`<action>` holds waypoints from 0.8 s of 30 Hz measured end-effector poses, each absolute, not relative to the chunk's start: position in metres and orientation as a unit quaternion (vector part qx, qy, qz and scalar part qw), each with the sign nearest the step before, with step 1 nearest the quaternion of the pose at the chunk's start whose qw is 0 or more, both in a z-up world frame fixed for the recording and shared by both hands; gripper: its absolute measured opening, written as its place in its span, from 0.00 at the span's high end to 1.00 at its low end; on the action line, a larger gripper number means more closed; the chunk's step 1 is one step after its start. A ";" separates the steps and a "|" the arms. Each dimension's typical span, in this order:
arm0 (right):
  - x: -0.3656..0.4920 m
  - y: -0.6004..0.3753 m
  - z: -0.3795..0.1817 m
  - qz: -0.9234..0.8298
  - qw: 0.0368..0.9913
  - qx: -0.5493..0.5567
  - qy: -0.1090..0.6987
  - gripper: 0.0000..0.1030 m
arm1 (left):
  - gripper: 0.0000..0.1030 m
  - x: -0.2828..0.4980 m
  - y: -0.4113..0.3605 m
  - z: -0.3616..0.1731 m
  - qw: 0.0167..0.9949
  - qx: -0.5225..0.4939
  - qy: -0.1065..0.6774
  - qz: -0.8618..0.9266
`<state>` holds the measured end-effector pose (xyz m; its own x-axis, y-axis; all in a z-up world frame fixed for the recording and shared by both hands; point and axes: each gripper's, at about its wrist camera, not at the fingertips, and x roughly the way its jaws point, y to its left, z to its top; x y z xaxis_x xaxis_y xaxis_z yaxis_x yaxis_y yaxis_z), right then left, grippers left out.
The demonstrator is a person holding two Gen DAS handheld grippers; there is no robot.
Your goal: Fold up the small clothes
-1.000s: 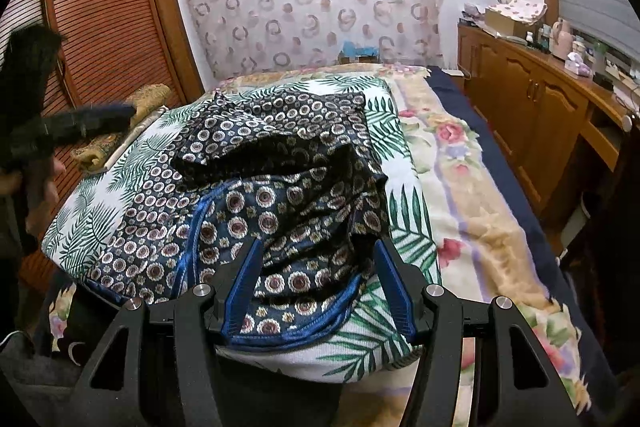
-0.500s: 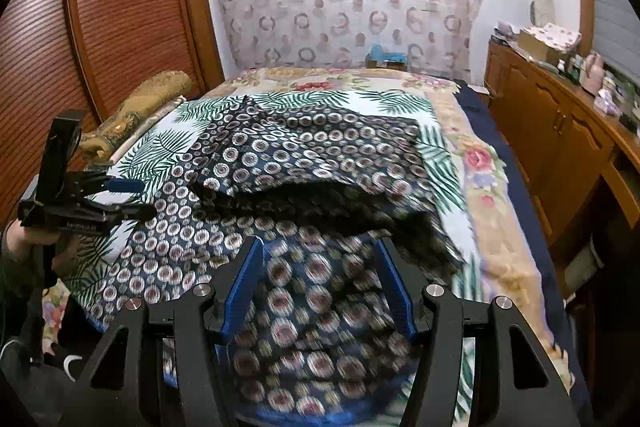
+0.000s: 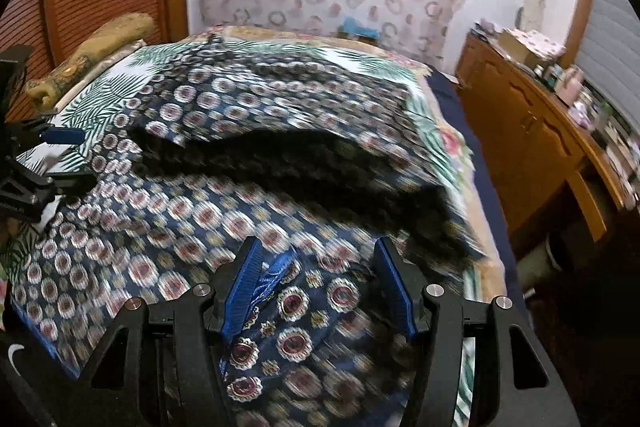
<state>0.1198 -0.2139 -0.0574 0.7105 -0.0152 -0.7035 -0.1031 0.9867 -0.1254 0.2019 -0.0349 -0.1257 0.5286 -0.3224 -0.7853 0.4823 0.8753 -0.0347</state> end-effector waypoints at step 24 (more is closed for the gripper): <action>0.114 -0.192 -0.019 0.112 0.932 -0.097 0.330 0.42 | 0.12 0.186 -0.015 -0.094 0.893 0.039 0.384 -0.231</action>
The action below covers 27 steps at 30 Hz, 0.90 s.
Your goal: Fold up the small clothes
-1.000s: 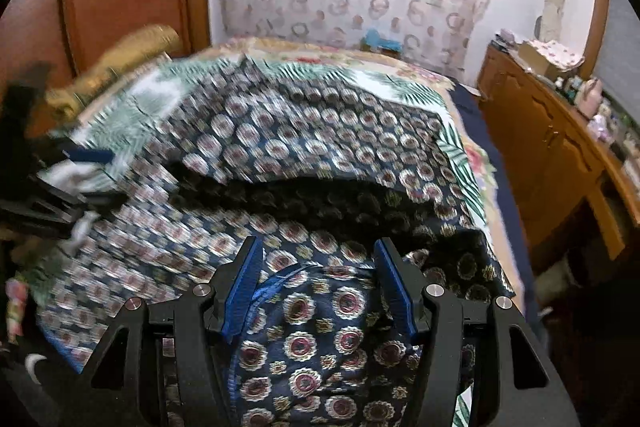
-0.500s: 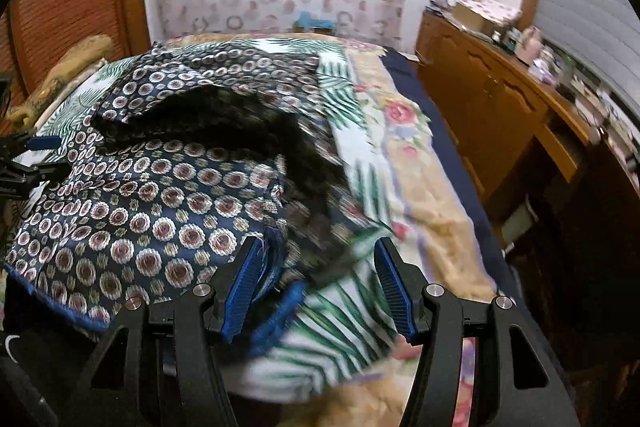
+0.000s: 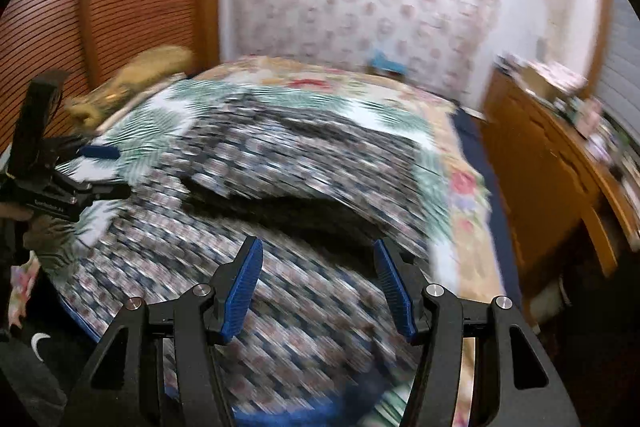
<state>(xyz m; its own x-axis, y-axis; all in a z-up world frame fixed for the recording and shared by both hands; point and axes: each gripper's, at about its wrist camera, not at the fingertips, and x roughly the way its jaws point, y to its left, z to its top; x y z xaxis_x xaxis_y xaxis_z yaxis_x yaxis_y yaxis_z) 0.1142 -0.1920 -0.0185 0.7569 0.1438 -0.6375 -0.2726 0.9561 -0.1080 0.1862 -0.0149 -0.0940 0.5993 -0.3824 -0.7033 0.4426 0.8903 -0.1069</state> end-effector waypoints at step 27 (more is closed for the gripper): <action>0.240 -0.069 -0.050 0.215 0.868 -0.137 0.426 0.42 | 0.12 0.168 0.001 -0.087 0.900 0.022 0.369 -0.231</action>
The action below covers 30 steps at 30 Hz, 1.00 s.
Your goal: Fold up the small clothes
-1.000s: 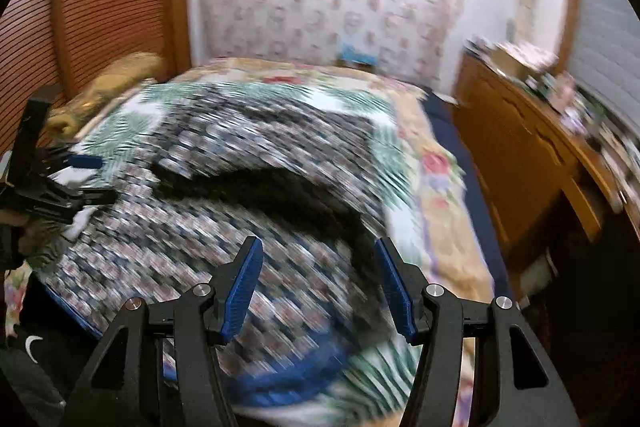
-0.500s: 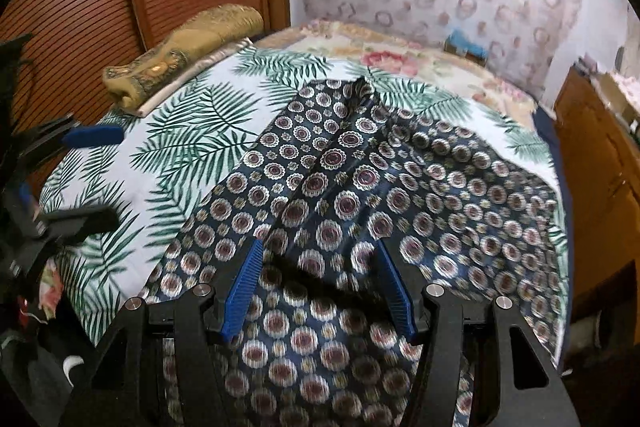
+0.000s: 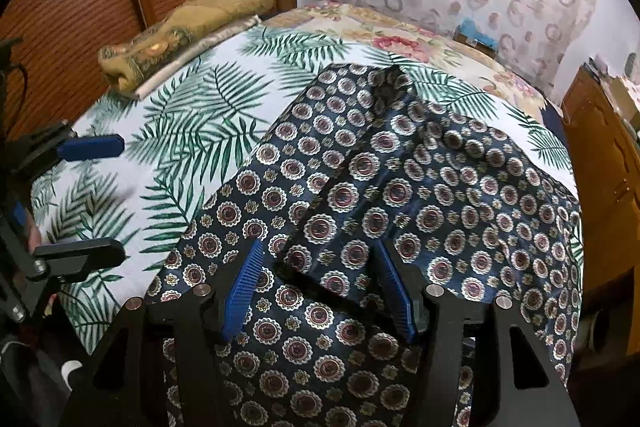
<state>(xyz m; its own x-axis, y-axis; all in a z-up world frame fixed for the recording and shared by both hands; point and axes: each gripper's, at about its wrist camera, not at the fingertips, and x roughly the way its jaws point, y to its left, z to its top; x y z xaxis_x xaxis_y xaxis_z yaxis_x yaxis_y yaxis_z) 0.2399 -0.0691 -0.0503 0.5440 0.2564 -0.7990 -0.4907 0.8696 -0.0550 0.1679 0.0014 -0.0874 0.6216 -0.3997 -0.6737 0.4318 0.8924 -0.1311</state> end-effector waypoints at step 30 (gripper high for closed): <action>0.322 -0.177 -0.002 0.037 0.914 -0.100 0.392 0.51 | 0.12 0.160 -0.007 -0.095 0.894 0.023 0.375 -0.244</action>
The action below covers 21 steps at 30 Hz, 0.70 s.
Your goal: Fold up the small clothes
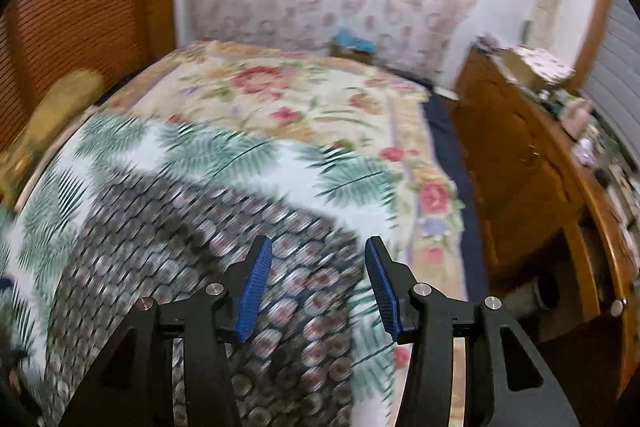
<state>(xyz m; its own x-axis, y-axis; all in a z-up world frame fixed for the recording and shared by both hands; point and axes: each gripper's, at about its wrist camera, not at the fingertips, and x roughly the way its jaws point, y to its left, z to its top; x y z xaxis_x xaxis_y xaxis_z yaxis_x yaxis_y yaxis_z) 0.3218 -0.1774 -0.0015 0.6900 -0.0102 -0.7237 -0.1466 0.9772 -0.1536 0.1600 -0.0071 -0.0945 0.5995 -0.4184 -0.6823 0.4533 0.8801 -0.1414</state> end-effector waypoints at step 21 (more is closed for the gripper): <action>0.354 -0.229 -0.072 -0.032 0.890 -0.083 0.448 0.73 | 0.12 0.156 -0.022 -0.104 0.885 0.039 0.389 -0.252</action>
<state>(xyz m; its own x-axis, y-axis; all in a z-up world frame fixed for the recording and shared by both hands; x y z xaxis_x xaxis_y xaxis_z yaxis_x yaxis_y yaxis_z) 0.3537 -0.2287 -0.0715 0.5969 -0.1312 -0.7916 -0.0169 0.9843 -0.1758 0.1561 -0.0221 -0.1041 0.5702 -0.4161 -0.7084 0.4764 0.8699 -0.1276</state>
